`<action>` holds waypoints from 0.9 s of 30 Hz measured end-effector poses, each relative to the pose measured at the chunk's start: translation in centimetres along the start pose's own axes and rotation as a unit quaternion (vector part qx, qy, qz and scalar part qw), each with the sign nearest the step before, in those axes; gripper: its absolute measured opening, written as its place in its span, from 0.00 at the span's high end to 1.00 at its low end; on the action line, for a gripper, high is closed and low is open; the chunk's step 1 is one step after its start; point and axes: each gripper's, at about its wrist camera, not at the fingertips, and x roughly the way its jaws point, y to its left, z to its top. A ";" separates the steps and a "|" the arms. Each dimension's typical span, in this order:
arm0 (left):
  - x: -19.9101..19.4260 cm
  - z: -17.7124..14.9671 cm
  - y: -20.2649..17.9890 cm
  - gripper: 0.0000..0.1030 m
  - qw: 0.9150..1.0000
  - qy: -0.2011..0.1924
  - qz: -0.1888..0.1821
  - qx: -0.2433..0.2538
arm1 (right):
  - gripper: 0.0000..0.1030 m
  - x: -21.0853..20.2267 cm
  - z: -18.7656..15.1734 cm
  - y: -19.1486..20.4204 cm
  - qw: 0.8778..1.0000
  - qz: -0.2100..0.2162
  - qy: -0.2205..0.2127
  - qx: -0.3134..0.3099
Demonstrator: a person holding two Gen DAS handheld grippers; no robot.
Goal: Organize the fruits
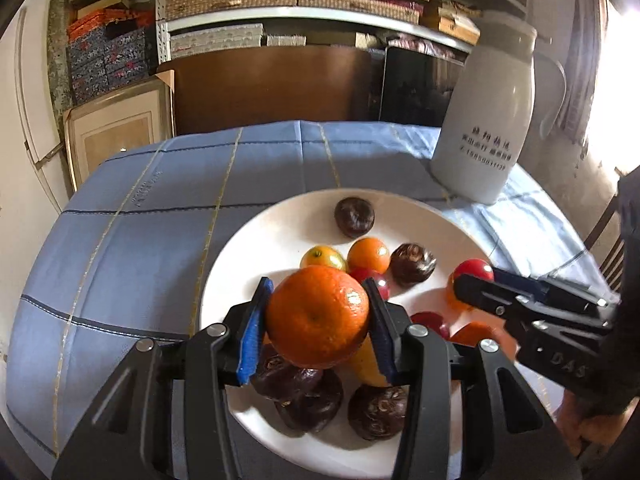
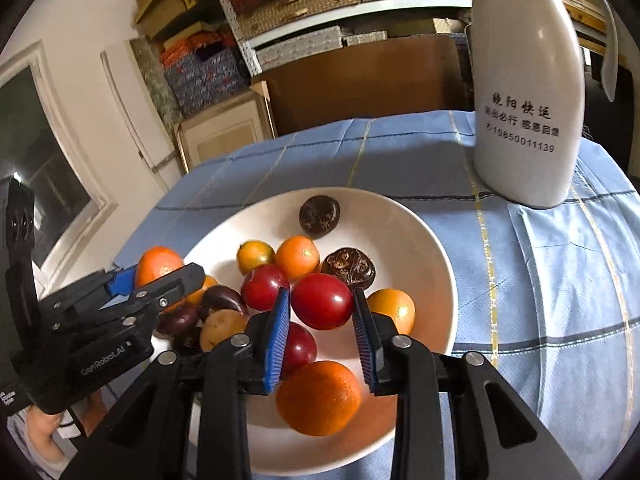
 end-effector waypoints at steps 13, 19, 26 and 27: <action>-6.3 -3.8 0.8 0.06 0.998 -0.055 0.028 -0.022 | 0.38 -6.3 -1.4 0.1 0.998 0.003 -0.059 0.018; -9.5 -9.1 -0.4 0.05 0.997 -0.056 0.046 -0.023 | 0.31 -8.6 -6.2 0.8 0.998 -0.015 -0.059 0.007; -12.3 -13.1 -2.5 0.05 0.996 -0.064 0.063 -0.002 | 0.15 -11.1 -10.5 0.7 0.997 -0.049 -0.060 0.009; -12.8 -13.5 -2.7 0.05 0.995 -0.070 0.068 -0.003 | 0.11 -11.5 -10.7 0.6 0.996 -0.054 -0.064 0.010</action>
